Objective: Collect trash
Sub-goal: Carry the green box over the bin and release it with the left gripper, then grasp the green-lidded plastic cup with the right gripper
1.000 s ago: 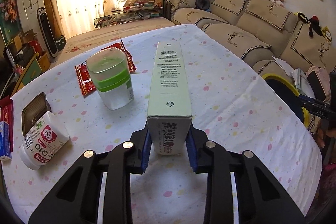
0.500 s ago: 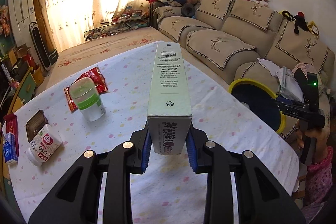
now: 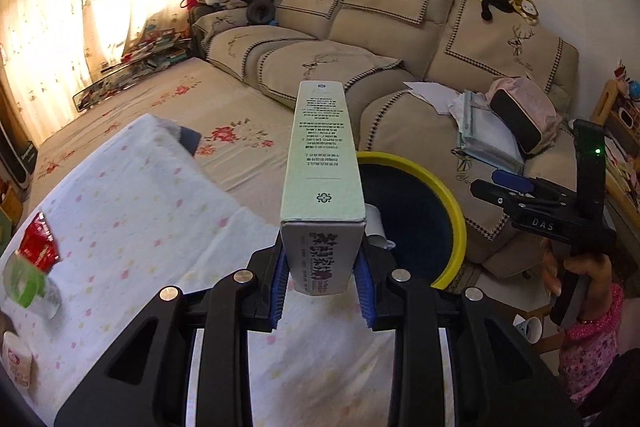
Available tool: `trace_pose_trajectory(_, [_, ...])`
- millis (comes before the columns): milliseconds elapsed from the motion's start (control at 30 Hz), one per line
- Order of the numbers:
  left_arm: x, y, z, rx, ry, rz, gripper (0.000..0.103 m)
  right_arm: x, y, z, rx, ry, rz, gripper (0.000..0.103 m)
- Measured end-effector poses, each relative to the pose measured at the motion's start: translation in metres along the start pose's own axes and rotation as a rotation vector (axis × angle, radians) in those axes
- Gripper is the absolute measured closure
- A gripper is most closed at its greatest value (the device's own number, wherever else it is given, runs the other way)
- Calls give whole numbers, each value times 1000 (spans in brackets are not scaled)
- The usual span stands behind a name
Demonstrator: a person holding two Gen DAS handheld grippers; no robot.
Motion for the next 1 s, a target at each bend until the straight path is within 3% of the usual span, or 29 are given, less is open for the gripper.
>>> trace_pose_trajectory(133, [42, -28, 10, 19, 51, -40, 74, -15, -23, -3, 34, -14, -23, 33])
trace_pose_trajectory(267, [80, -41, 10, 1, 109, -33, 72, -21, -36, -7, 56, -13, -28, 33])
trace_pose_trajectory(300, [85, -41, 10, -17, 118, -35, 68, -22, -37, -7, 62, -12, -22, 33])
trace_pose_trajectory(333, [88, -39, 9, -31, 120, -39, 59, -22, -39, -6, 67, -11, -17, 33])
trace_pose_trajectory(533, [57, -15, -2, -81, 51, 2, 48, -19, -24, -7, 47, 1, 16, 33])
trace_pose_trajectory(733, [-12, 52, -33, -171, -67, 156, 36, -6, 24, -3, -23, 31, 88, 33])
trace_pose_trajectory(1000, [-103, 181, -120, -311, -135, 495, 24, 13, 141, 7, -196, 51, 226, 33])
Point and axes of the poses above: each gripper's, at about its wrist camera, not at the fingertips, and x roughly the way its jaws point, y to its left, z to its top, the point moved 10 cm from there along x, roughly the way its jaws point, and after that the axes turned 4 degrees about z, right-handed, at the moved point
